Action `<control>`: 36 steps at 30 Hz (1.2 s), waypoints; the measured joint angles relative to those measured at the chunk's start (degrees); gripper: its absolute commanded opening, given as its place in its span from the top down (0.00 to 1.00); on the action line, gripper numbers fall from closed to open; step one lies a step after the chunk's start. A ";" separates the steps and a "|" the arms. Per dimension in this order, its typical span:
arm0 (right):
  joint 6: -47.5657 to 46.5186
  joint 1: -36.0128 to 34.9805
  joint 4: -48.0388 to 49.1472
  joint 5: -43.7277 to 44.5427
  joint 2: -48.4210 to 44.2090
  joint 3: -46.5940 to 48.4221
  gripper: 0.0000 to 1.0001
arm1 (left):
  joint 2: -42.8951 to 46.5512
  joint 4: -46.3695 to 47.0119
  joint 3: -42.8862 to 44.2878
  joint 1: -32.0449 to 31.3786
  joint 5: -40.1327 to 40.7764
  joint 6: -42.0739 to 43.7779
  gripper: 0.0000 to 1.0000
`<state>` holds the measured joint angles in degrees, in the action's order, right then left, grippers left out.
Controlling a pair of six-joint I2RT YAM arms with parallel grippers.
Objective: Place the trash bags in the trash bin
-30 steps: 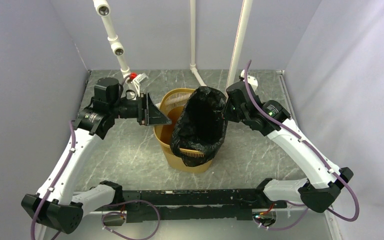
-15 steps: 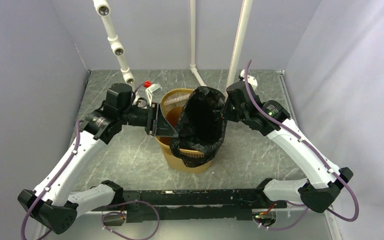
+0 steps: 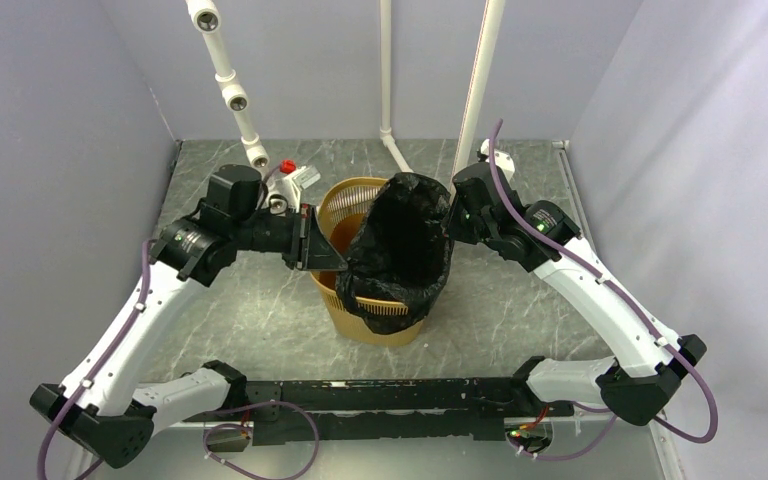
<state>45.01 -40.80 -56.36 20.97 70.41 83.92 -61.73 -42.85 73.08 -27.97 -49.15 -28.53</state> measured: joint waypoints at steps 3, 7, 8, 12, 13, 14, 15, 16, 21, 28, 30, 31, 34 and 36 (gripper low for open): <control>-0.02 0.00 0.00 0.00 0.00 0.00 1.00 | 0.11 -3.69 2.36 0.00 3.80 1.60 0.97; 0.00 0.00 0.00 0.00 0.00 0.00 1.00 | 0.79 -7.56 3.72 0.00 7.98 3.13 0.98; 0.00 0.02 0.00 0.00 0.00 0.00 1.00 | 0.94 -8.79 4.07 0.00 8.85 3.67 0.98; -0.02 0.04 -0.02 0.00 0.00 0.00 1.00 | 1.75 -13.38 5.07 0.00 12.07 5.46 0.97; -0.02 0.07 -0.02 0.00 0.00 0.00 1.00 | 2.03 -14.56 5.09 0.00 12.90 5.81 0.98; -0.02 0.07 -0.02 0.00 0.00 0.00 1.00 | 2.38 -16.22 5.09 0.00 14.01 6.43 0.98; 0.00 0.07 0.11 -0.02 0.00 0.00 1.00 | 2.67 -16.94 5.20 0.00 14.53 6.54 0.97; -0.02 0.07 0.22 -0.04 0.00 0.00 1.00 | 2.80 -17.84 5.81 0.00 15.45 6.71 0.98; -0.07 0.04 0.26 -0.07 0.00 0.00 1.00 | 4.79 -20.87 7.98 -0.15 19.96 6.91 0.81; -0.50 0.07 0.09 -0.13 0.00 0.00 1.00 | 7.06 -24.06 9.64 -0.15 23.85 7.74 0.36; -0.50 0.07 0.11 -0.20 0.00 0.00 1.00 | 6.14 -23.96 11.34 -0.15 24.24 8.09 0.32; -0.52 0.07 0.11 -0.28 0.00 0.00 1.00 | 5.60 -23.67 12.37 -0.15 24.57 8.09 0.31; -0.59 0.07 0.11 -0.31 0.00 0.00 1.00 | 4.04 -21.49 13.84 -0.15 24.81 8.15 0.26; -0.70 0.07 0.11 -0.35 0.00 0.00 1.00 | 2.93 -19.23 14.40 -0.15 24.02 8.09 0.24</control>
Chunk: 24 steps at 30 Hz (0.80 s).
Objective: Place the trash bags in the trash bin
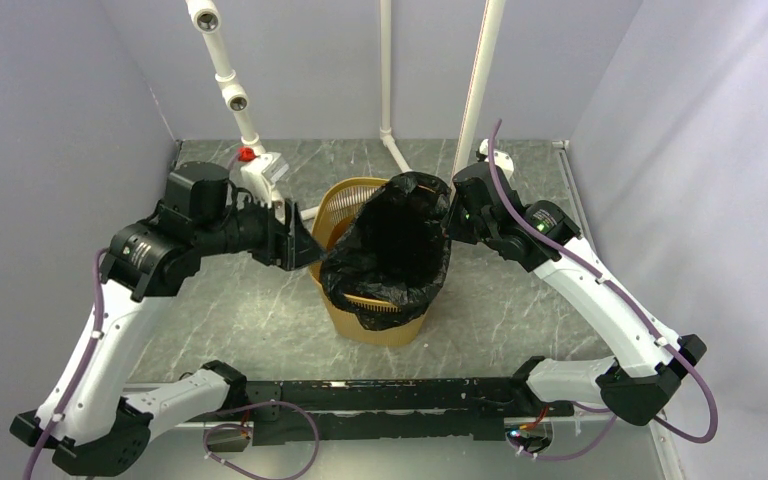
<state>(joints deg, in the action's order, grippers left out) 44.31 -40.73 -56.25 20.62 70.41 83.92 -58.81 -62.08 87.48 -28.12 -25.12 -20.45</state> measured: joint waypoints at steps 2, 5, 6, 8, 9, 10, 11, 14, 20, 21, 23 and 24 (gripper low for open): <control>-0.20 0.00 0.02 -0.07 0.00 0.00 1.00 | -1.20 2.64 0.52 0.00 -2.25 -0.17 0.26; -0.33 0.00 0.07 -0.13 0.00 0.00 1.00 | -3.63 5.92 1.31 0.00 -6.10 -0.39 0.28; -0.39 0.00 0.07 -0.15 0.00 0.00 1.00 | -4.83 6.99 1.36 0.00 -7.80 -0.50 0.30; -0.44 0.00 0.07 -0.13 0.00 0.00 1.00 | -6.67 7.56 1.36 0.00 -9.86 -0.87 0.33; -0.46 0.00 0.07 -0.13 0.00 0.00 1.00 | -7.67 7.58 1.36 0.00 -10.62 -1.18 0.33; -0.48 0.00 0.07 -0.15 0.00 0.00 1.00 | -8.76 7.41 1.36 0.00 -11.28 -1.29 0.34; -0.50 0.00 0.07 -0.13 0.00 0.00 1.00 | -9.60 7.34 1.22 0.00 -11.67 -1.44 0.36; -0.63 0.00 0.07 -0.15 -0.04 0.00 1.00 | -10.84 7.37 0.11 0.00 -12.87 -1.88 0.47; -0.63 0.00 0.07 -0.13 -0.04 0.00 1.00 | -10.78 7.54 -1.33 0.00 -16.09 -2.58 0.95; -0.63 0.00 0.07 -0.13 -0.04 0.00 1.00 | -10.67 7.41 -1.33 0.00 -16.20 -2.54 0.97; -0.63 0.00 0.07 -0.13 -0.04 0.00 1.00 | -10.25 6.97 -1.38 0.00 -16.02 -2.19 0.97; -0.63 0.00 0.04 -0.11 -0.04 0.00 1.00 | -9.86 6.67 -1.38 0.00 -15.63 -1.90 0.97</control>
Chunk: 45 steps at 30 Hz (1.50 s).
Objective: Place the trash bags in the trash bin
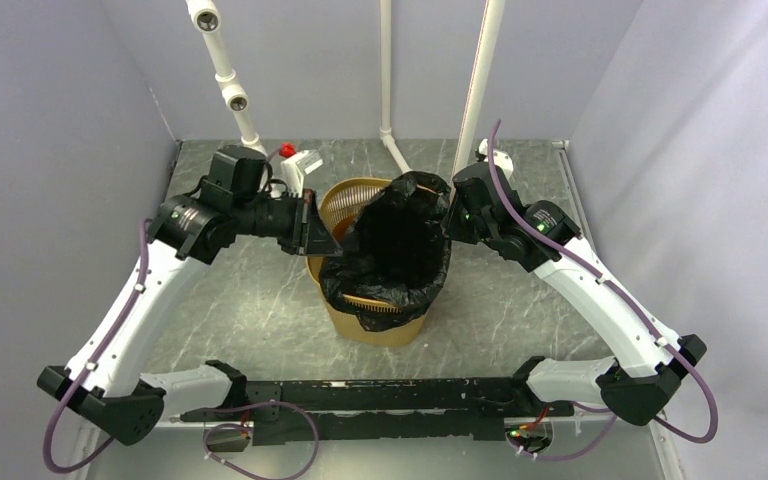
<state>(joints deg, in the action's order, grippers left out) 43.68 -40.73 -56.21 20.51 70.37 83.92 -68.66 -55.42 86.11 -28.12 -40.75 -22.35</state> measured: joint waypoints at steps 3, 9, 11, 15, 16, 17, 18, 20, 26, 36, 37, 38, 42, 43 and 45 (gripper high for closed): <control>0.00 0.00 0.00 0.02 0.00 0.00 1.00 | 2.14 -1.57 0.00 0.02 2.16 0.70 0.98; -0.02 0.00 -0.04 0.02 -0.07 0.00 1.00 | 7.43 -6.78 0.00 0.17 9.55 2.16 0.97; -0.02 0.00 -0.11 0.02 -0.09 0.00 1.00 | 8.68 -7.93 0.00 0.24 12.66 2.36 0.98; -0.07 0.00 -0.09 -0.02 -0.11 0.00 1.00 | 9.64 -9.75 0.00 0.28 18.18 3.21 0.98; -0.17 0.00 -0.07 -0.04 -0.11 0.00 1.00 | 9.66 -9.81 0.00 0.28 19.15 3.41 0.97; -0.24 0.00 -0.07 -0.07 -0.11 0.00 1.00 | 9.62 -9.73 -0.07 0.28 20.04 3.63 0.98; -0.39 0.00 -0.04 -0.09 -0.11 0.00 1.00 | 9.57 -9.46 -0.26 0.28 20.96 3.87 0.98; -0.68 0.00 0.00 -0.24 -0.17 -0.02 1.00 | 9.51 -9.31 -0.70 0.28 22.21 4.42 0.97; -1.33 0.04 0.15 -1.07 -0.96 -0.52 1.00 | 9.09 -8.09 -4.17 0.55 24.79 5.51 0.97; -1.68 0.13 0.17 -1.68 -1.07 -0.55 1.00 | 12.33 -2.40 -11.96 0.68 23.19 5.11 0.77; -1.70 0.15 0.17 -1.73 -1.07 -0.55 1.00 | 12.79 -1.70 -12.70 0.68 22.91 5.05 0.67; -1.73 0.15 0.15 -1.75 -1.07 -0.55 1.00 | 13.07 -1.33 -13.27 0.72 23.06 4.92 0.62; -1.75 0.15 0.13 -1.64 -1.07 -0.55 1.00 | 13.09 -1.92 -13.51 0.94 25.88 3.98 0.36; -1.73 0.15 0.13 -1.57 -1.07 -0.55 1.00 | 13.11 -2.58 -13.27 1.05 27.08 3.37 0.31; -1.70 0.20 0.13 -1.53 -1.07 -0.55 1.00 | 13.38 -3.65 -12.41 1.09 29.66 2.45 0.20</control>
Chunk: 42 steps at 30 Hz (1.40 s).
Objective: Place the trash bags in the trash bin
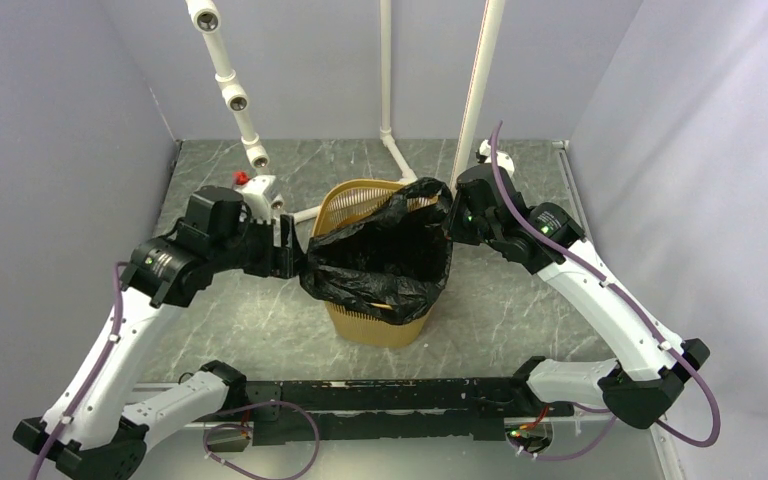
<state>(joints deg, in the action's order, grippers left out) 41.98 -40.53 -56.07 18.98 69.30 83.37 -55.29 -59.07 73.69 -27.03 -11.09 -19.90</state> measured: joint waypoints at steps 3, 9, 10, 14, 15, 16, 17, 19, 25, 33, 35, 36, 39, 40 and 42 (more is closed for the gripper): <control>0.00 0.00 0.04 -0.02 0.00 0.00 1.00 | 1.20 -1.77 2.10 0.00 3.98 -2.10 0.18; 0.02 0.00 0.02 0.00 0.00 0.00 1.00 | 9.40 -2.58 3.48 0.04 8.57 -9.75 0.12; 0.04 0.00 0.02 -0.02 0.00 0.00 1.00 | 10.91 -2.45 3.45 0.04 8.85 -11.15 0.12; 0.04 0.00 0.04 -0.02 0.00 0.00 1.00 | 17.25 0.20 2.01 0.07 6.03 -15.63 0.12; 0.04 0.00 0.04 -0.04 0.00 0.00 1.00 | 18.14 1.25 1.14 0.04 4.46 -16.48 0.12; 0.04 0.00 0.04 -0.04 0.00 0.00 1.00 | 18.93 2.71 -0.13 0.04 2.32 -17.55 0.13; 0.04 0.00 0.02 -0.04 0.00 0.00 1.00 | 19.37 4.24 -1.64 0.04 -0.17 -18.86 0.14; 0.04 0.00 0.02 -0.04 0.00 0.00 1.00 | 19.58 7.58 -4.92 0.04 -4.57 -21.59 0.16; 0.04 0.00 0.04 -0.09 0.00 0.00 1.00 | 20.22 14.58 -13.53 0.04 -12.00 -28.92 0.25; 0.04 0.00 0.04 -0.07 0.00 0.00 1.00 | 20.35 19.30 -15.39 0.04 -13.97 -32.33 0.62; 0.04 0.00 0.04 -0.07 0.00 0.00 1.00 | 20.65 20.52 -15.96 0.04 -14.10 -32.68 0.67; 0.04 0.00 0.04 -0.07 0.00 0.00 1.00 | 20.98 21.29 -16.52 0.04 -14.21 -32.98 0.69; 0.04 0.00 0.04 -0.07 0.00 0.00 1.00 | 21.49 23.06 -18.36 0.04 -14.88 -33.62 0.74; 0.04 0.00 0.04 -0.07 0.00 -0.02 1.00 | 21.55 23.41 -18.88 0.04 -15.13 -33.79 0.75; 0.04 0.00 0.02 -0.04 0.00 -0.02 1.00 | 21.73 24.09 -19.47 0.04 -15.21 -33.90 0.79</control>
<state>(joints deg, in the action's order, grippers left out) 42.02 -40.53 -56.05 18.94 69.30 83.35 -33.56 -34.98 54.22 -26.98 -26.30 -53.80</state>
